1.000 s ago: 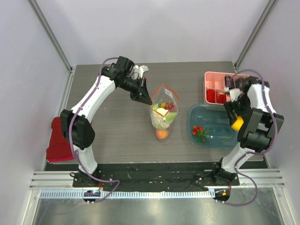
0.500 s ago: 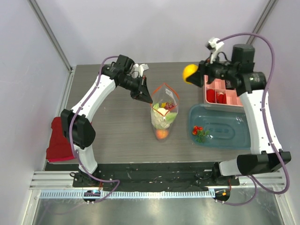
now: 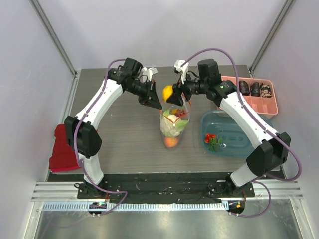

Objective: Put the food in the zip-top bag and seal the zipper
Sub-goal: Place the fake fruit in the zipper food storage bag, then pick up the fake fruit from the bin.

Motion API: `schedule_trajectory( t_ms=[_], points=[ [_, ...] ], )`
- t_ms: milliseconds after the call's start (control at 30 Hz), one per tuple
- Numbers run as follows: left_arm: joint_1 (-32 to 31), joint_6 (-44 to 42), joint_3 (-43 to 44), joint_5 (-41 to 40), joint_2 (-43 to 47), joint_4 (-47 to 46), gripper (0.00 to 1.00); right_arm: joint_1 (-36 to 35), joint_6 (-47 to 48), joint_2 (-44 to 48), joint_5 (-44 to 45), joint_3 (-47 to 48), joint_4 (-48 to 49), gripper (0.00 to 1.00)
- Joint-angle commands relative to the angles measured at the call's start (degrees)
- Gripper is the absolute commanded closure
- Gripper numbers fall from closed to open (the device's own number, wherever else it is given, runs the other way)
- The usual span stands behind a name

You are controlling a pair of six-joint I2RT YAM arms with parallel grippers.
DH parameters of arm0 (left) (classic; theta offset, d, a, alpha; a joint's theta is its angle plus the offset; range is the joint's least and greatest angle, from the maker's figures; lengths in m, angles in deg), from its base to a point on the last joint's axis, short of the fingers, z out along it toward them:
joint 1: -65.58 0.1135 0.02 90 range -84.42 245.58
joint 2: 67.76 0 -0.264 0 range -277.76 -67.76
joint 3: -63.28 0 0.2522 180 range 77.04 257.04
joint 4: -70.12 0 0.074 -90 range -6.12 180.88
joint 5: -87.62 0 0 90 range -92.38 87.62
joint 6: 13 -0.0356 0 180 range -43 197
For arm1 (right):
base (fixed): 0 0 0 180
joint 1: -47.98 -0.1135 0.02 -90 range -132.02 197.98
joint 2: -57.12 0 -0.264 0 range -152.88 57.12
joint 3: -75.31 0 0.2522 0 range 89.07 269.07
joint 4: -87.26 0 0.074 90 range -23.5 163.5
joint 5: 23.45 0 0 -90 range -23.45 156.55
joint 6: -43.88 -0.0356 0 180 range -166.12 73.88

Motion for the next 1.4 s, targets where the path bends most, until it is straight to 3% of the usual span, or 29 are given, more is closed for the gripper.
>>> schedule_trajectory(
  t_ms=[0, 33, 133, 167, 367, 567, 700, 833, 1033, 1367],
  points=[
    [0.83, -1.03, 1.89, 0.57, 0.06, 0.15, 1.0, -0.94, 9.65, 1.68, 4.63, -3.31, 5.04, 0.42],
    [1.0, -1.03, 1.98, 0.57, 0.06, 0.15, 1.0, -1.02, 10.45, 1.76, 5.51, -3.76, 5.47, 0.28],
    [1.18, -0.94, 1.98, 0.57, 0.15, 0.06, 1.0, -1.38, 10.29, 2.73, 9.65, -4.29, 5.92, 0.01],
    [1.27, -1.03, 1.98, 0.57, 0.15, 0.06, 1.0, -1.46, 9.67, 4.12, 10.17, -4.29, 6.27, 0.0],
    [1.27, -1.03, 1.45, 0.57, 0.24, 0.14, 1.0, -1.46, 1.68, 9.31, 14.83, -1.04, 3.82, 0.0],
    [1.18, -1.21, -0.04, 0.13, 1.29, -0.2, 1.0, 6.61, -0.97, 19.68, 16.95, -6.03, -9.17, 0.0],
    [1.27, -1.47, -0.66, 0.13, 1.65, -0.21, 1.0, 13.47, 4.38, 21.71, 16.15, -11.57, -23.84, 0.07],
    [1.27, -1.47, -0.83, 0.04, 1.91, -0.2, 1.0, 16.11, 10.45, 24.17, 20.28, -20.36, -28.88, 0.13],
    [1.18, -1.38, -1.01, -0.05, 1.91, -0.38, 1.0, 16.2, 11.86, 21.28, 29.06, -31.88, -25.65, 0.23],
    [1.27, -1.65, -1.27, -1.28, 2.44, -0.2, 1.0, 16.2, 12.48, 9.06, 32.06, -38.64, -12.91, 0.24]
  ],
)
